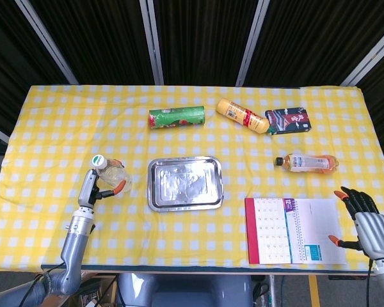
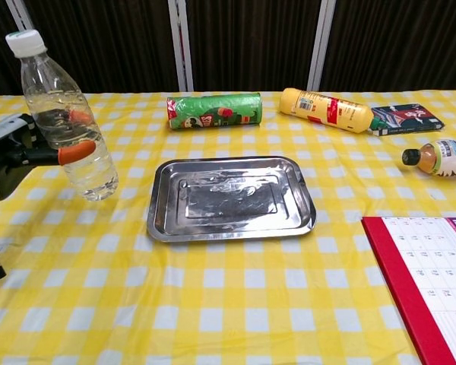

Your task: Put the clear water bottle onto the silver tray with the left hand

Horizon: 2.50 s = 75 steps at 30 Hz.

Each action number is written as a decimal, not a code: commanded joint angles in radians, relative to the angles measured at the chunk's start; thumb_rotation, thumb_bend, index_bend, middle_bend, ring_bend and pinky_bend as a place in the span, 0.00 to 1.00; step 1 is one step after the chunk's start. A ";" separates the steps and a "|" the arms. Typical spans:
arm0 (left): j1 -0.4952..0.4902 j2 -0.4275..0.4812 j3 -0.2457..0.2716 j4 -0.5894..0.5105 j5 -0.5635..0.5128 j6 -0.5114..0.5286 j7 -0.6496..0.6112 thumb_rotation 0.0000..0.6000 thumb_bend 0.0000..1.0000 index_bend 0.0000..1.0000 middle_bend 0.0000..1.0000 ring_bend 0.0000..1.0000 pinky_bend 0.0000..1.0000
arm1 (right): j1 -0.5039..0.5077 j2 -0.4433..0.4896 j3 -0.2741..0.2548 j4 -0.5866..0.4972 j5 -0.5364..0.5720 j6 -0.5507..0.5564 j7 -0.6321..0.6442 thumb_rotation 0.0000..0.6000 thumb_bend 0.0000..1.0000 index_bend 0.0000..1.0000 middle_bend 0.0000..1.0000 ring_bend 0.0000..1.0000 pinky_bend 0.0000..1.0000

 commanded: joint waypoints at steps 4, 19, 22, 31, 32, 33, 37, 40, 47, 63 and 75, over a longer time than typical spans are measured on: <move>-0.010 0.078 -0.015 -0.237 0.005 0.029 0.177 1.00 0.44 0.57 0.58 0.18 0.11 | 0.001 0.001 0.000 -0.002 0.002 -0.004 -0.002 1.00 0.16 0.14 0.07 0.00 0.01; -0.171 -0.092 -0.080 -0.190 -0.221 -0.117 0.443 1.00 0.43 0.56 0.57 0.17 0.11 | -0.006 0.012 -0.001 0.005 -0.007 0.013 0.032 1.00 0.16 0.15 0.07 0.00 0.00; -0.204 -0.139 -0.096 -0.130 -0.233 -0.144 0.429 1.00 0.43 0.56 0.56 0.16 0.11 | -0.007 0.013 0.001 0.010 -0.001 0.011 0.039 1.00 0.16 0.15 0.07 0.00 0.00; -0.301 -0.285 -0.146 0.027 -0.224 -0.188 0.364 1.00 0.43 0.56 0.56 0.16 0.11 | -0.005 0.010 0.003 0.024 0.007 0.003 0.051 1.00 0.16 0.15 0.07 0.00 0.00; -0.308 -0.299 -0.148 0.041 -0.216 -0.182 0.360 1.00 0.43 0.56 0.56 0.16 0.11 | -0.005 0.010 0.003 0.025 0.006 0.002 0.053 1.00 0.16 0.15 0.07 0.00 0.00; -0.315 -0.310 -0.148 0.053 -0.210 -0.179 0.357 1.00 0.43 0.56 0.56 0.16 0.11 | -0.004 0.010 0.003 0.027 0.006 0.002 0.055 1.00 0.16 0.15 0.07 0.00 0.01; -0.329 -0.340 -0.151 0.086 -0.196 -0.168 0.352 1.00 0.43 0.56 0.56 0.16 0.11 | -0.005 0.011 0.003 0.030 0.005 0.001 0.064 1.00 0.16 0.15 0.07 0.00 0.00; -0.340 -0.359 -0.152 0.114 -0.190 -0.161 0.360 1.00 0.43 0.56 0.56 0.16 0.11 | -0.006 0.013 0.003 0.030 0.002 0.006 0.073 1.00 0.16 0.15 0.07 0.00 0.00; -0.340 -0.353 -0.146 0.098 -0.170 -0.133 0.397 1.00 0.43 0.56 0.56 0.16 0.11 | -0.006 0.014 0.002 0.036 0.002 0.003 0.081 1.00 0.16 0.15 0.07 0.00 0.00; 0.013 0.271 -0.143 -0.378 -0.149 0.078 0.432 1.00 0.43 0.56 0.56 0.16 0.11 | -0.012 0.018 -0.007 0.007 -0.020 0.016 0.057 1.00 0.16 0.15 0.07 0.00 0.00; 0.142 0.497 -0.162 -0.315 -0.162 0.074 0.202 1.00 0.45 0.56 0.56 0.16 0.11 | -0.004 0.006 -0.008 0.001 -0.007 -0.006 0.024 1.00 0.16 0.15 0.07 0.00 0.00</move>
